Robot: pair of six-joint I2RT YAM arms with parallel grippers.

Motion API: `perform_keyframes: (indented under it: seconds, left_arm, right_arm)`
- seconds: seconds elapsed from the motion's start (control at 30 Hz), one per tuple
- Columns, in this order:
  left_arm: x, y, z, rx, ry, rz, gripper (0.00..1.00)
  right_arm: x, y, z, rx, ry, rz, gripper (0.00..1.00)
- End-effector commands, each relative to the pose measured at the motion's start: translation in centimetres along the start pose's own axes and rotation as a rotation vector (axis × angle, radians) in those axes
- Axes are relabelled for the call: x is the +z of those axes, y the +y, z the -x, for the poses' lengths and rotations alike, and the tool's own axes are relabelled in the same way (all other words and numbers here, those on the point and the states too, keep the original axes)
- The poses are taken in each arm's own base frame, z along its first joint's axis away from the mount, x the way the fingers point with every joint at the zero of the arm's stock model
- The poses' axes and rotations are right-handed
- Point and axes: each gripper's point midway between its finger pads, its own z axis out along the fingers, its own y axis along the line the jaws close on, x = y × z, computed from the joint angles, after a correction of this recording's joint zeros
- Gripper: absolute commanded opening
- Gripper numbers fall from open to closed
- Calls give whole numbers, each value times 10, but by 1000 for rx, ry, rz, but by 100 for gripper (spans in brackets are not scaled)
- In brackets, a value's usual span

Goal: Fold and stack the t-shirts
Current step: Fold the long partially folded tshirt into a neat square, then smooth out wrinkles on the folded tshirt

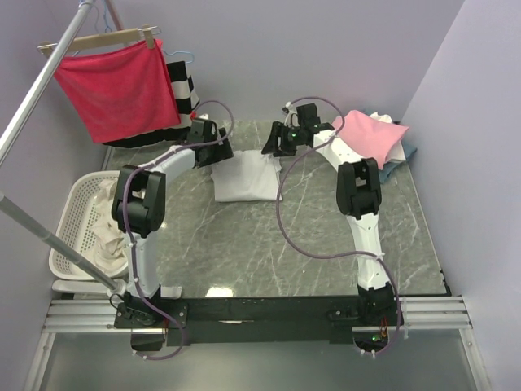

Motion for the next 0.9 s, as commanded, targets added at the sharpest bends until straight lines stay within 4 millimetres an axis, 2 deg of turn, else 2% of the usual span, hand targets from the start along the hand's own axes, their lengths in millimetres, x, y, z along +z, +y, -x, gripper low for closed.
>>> perform_keyframes:
  seconds: [0.0, 0.03, 0.07, 0.1, 0.13, 0.17, 0.2, 0.33, 0.43, 0.63, 0.67, 0.7, 0.87]
  left_arm:
    - [-16, -7, 54, -9, -118, -49, 98]
    - [-19, -2, 57, -10, -131, -45, 98]
    - [-33, -3, 69, -11, -175, -37, 99]
    - [-39, -4, 72, -9, -189, -39, 99]
    - [-44, -4, 71, -8, -188, -43, 99]
    - [-56, -11, 79, -5, -212, -68, 99]
    - [-60, -13, 80, -6, -217, -80, 100]
    - [-74, -52, 74, 16, -153, -287, 99]
    - [-70, -72, 62, 17, -87, -403, 99]
    - [-30, -67, 30, 0, -8, -446, 98]
    - [-28, -68, 22, -3, 21, -465, 97]
    - [-24, -70, 24, -2, 10, -483, 96]
    - [0, -63, 7, -11, 38, -491, 97]
  right_arm:
    - [-58, 1, 58, -82, -214, -143, 68]
    - [-69, 2, 69, -120, -265, -171, 70]
    - [-77, 4, 71, -130, -290, -191, 71]
    - [-90, 12, 72, -139, -311, -200, 73]
    - [-94, 18, 71, -153, -304, -184, 74]
    - [-95, 23, 69, -155, -298, -169, 74]
    - [-96, 30, 68, -152, -294, -154, 74]
    - [-79, 52, 56, -139, -246, -62, 74]
    - [-57, 62, 47, -121, -202, -11, 74]
    - [-24, 59, 40, -82, -157, 51, 72]
    - [-17, 53, 39, -70, -150, 55, 72]
    - [-13, 51, 36, -55, -133, 60, 72]
    - [9, 35, 24, -18, -90, 72, 72]
